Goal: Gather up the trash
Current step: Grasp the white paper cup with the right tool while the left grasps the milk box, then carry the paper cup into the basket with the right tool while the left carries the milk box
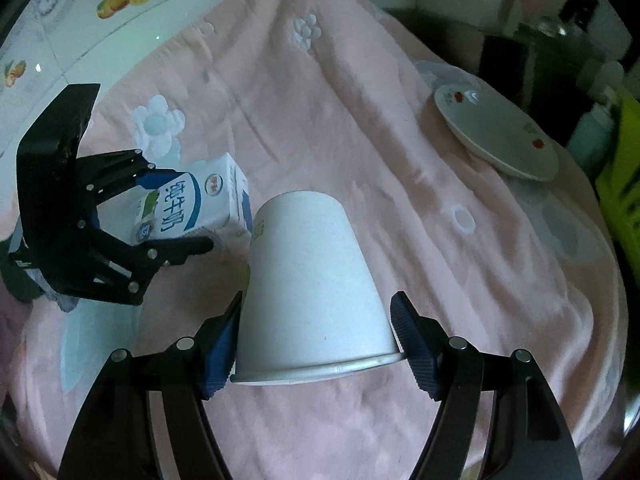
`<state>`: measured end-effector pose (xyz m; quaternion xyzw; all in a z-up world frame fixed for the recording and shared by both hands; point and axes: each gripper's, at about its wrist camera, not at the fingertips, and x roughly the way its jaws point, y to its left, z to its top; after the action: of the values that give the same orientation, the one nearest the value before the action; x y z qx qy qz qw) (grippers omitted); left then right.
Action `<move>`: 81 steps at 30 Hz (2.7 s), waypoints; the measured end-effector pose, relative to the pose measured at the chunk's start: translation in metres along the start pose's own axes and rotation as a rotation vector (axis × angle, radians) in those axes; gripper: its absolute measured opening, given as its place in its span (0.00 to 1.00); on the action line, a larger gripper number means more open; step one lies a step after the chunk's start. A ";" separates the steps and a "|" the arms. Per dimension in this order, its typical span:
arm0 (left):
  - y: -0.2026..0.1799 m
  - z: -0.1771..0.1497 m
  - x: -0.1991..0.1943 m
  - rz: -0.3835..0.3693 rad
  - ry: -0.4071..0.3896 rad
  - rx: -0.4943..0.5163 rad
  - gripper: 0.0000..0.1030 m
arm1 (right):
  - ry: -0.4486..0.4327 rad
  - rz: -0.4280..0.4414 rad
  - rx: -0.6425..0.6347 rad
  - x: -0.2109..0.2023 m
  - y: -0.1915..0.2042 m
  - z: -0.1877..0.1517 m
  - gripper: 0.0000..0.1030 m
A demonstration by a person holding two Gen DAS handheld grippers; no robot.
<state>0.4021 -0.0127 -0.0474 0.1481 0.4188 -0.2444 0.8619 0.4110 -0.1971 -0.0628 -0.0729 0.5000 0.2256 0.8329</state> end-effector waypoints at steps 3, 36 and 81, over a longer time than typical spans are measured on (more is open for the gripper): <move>-0.014 -0.004 -0.017 0.022 -0.018 -0.035 0.65 | -0.014 -0.013 0.005 -0.015 0.004 -0.018 0.67; -0.261 -0.057 -0.113 -0.063 -0.143 -0.018 0.65 | -0.081 -0.224 0.228 -0.149 -0.058 -0.245 0.67; -0.331 -0.071 -0.062 -0.116 -0.085 -0.102 0.66 | -0.079 -0.313 0.352 -0.167 -0.076 -0.332 0.80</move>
<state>0.1422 -0.2388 -0.0576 0.0688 0.4017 -0.2784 0.8697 0.1128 -0.4310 -0.0888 0.0058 0.4812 0.0059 0.8766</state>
